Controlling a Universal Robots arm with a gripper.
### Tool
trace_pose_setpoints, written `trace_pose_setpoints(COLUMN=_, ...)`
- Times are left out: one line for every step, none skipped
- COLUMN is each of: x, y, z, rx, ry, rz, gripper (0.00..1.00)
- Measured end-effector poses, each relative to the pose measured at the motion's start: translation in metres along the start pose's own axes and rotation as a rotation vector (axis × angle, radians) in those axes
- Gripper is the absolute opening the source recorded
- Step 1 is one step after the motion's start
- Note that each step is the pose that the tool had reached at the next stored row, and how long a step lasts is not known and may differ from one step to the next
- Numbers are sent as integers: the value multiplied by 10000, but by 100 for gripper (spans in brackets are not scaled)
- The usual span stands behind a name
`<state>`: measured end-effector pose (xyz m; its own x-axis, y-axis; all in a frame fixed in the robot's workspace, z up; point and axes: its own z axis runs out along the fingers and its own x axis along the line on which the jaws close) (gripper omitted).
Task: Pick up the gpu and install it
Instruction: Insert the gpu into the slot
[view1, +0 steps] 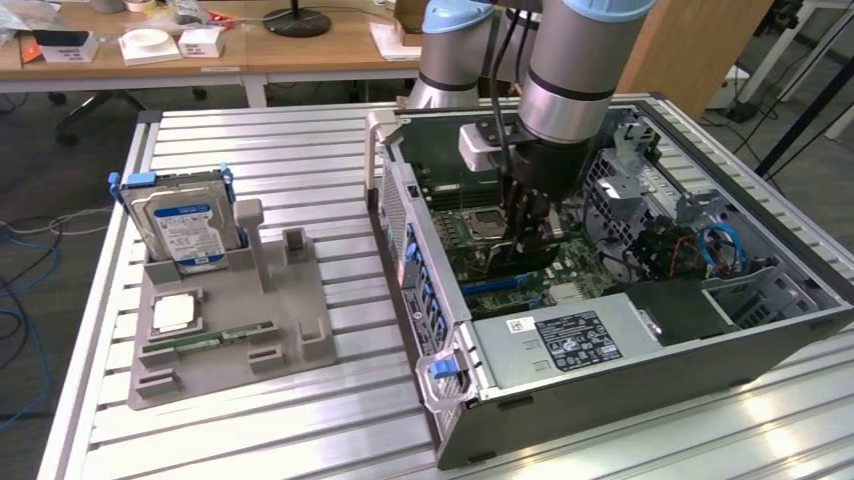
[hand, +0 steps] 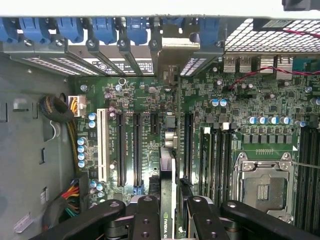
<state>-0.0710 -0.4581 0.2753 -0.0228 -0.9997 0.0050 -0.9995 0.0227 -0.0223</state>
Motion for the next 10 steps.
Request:
trace_pose_setpoints(x=-1, y=0, z=1, rx=-6, ry=1, rz=16, gripper=26)
trace_pose_setpoints(x=-1, y=0, z=4, rx=-19, ry=4, rz=31, gripper=26)
trace_pose_setpoints(x=-1, y=0, z=4, rx=-49, ry=9, rz=39, gripper=26)
trace_pose_setpoints(x=0, y=0, z=4, rx=-90, ry=14, rz=47, gripper=26)
trace_pose_setpoints(x=0, y=0, z=5, rx=-134, ry=18, rz=56, gripper=26)
trace_pose_setpoints(x=0, y=0, z=5, rx=-169, ry=21, rz=63, gripper=26)
trace_pose_setpoints(x=0, y=1, z=5, rx=-173, ry=24, rz=64, gripper=26)
trace_pose_setpoints(x=0, y=1, z=5, rx=-173, ry=25, rz=65, gripper=26)
trace_pose_setpoints(x=0, y=1, z=5, rx=-173, ry=25, rz=65, gripper=26)
trace_pose_setpoints(x=0, y=0, z=6, rx=-173, ry=23, rz=65, gripper=26)
